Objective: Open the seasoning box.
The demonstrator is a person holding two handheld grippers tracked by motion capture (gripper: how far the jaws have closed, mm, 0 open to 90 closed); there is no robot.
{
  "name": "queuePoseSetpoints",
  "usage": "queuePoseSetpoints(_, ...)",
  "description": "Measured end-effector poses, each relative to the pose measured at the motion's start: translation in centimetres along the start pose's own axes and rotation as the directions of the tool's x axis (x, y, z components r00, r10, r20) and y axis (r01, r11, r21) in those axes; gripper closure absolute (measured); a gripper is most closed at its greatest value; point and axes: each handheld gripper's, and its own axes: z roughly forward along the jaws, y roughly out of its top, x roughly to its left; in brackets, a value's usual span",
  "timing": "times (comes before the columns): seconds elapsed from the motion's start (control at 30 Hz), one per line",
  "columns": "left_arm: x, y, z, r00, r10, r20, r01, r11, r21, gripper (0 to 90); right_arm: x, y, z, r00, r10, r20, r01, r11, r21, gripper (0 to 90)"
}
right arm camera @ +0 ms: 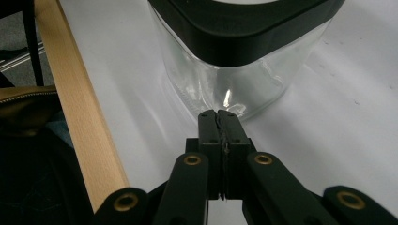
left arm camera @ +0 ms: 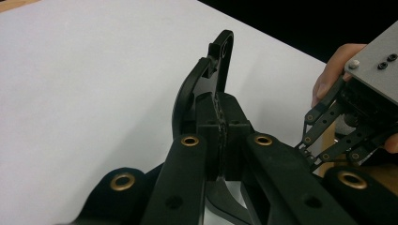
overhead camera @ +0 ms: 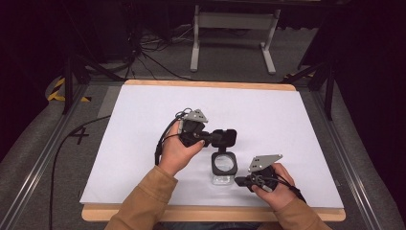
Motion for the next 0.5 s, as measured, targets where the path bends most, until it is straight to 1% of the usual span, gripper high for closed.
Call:
queuePoseSetpoints(0.1,-0.1,0.0,-0.1,1.0,0.003,-0.001,-0.003,1.0,0.002,88.6,-0.1,0.0,-0.1,1.0,0.005,-0.003,-0.005,1.0,-0.003,90.0)
queuePoseSetpoints(0.17,-0.3,0.0,-0.1,0.9999,0.001,0.01,-0.001,1.0,0.008,88.0,-0.1,0.0,-0.2,1.0,-0.001,0.0,0.001,1.0,-0.004,90.0)
queuePoseSetpoints(0.23,-0.4,0.0,-0.1,0.9998,0.01,0.018,-0.011,0.9999,0.009,87.5,-0.1,0.1,-0.2,1.0,0.004,-0.006,-0.004,1.0,-0.002,89.9)
queuePoseSetpoints(0.27,-0.6,0.0,-0.2,0.9996,0.012,0.027,-0.013,0.9997,0.02,87.1,-0.2,0.2,-0.2,0.9999,0.006,-0.011,-0.006,1.0,-0.002,89.9)
queuePoseSetpoints(0.3,-0.7,0.0,-0.3,0.9995,0.018,0.027,-0.018,0.9997,0.018,86.7,-0.2,0.2,-0.3,0.9999,0.005,-0.009,-0.005,1.0,-0.003,89.9)
queuePoseSetpoints(0.33,-0.9,0.0,-0.4,0.9995,0.017,0.027,-0.018,0.9998,0.013,85.9,-0.3,0.3,-0.4,1.0,-0.001,-0.008,0.001,1.0,-0.006,89.9)
queuePoseSetpoints(0.4,-1.2,0.0,-0.8,0.9995,0.029,0.012,-0.029,0.9995,0.014,84.5,-0.5,0.4,-0.7,1.0,-0.001,-0.005,0.0,1.0,-0.018,89.9)
queuePoseSetpoints(0.43,-1.3,0.0,-1.0,0.9996,0.026,0.012,-0.026,0.9996,0.009,83.6,-0.6,0.5,-1.0,1.0,0.003,0.001,-0.003,1.0,-0.026,89.9)
queuePoseSetpoints(0.47,-1.3,0.0,-1.4,0.9994,0.035,0.007,-0.035,0.9993,0.01,82.9,-0.8,0.6,-1.3,1.0,-0.003,0.006,0.003,0.999,-0.036,89.8)
queuePoseSetpoints(0.5,-1.4,-0.1,-1.7,0.9996,0.03,0.003,-0.03,0.9996,0.002,82.5,-1.0,0.7,-1.6,1.0,0.002,0.009,-0.001,0.999,-0.044,89.8)
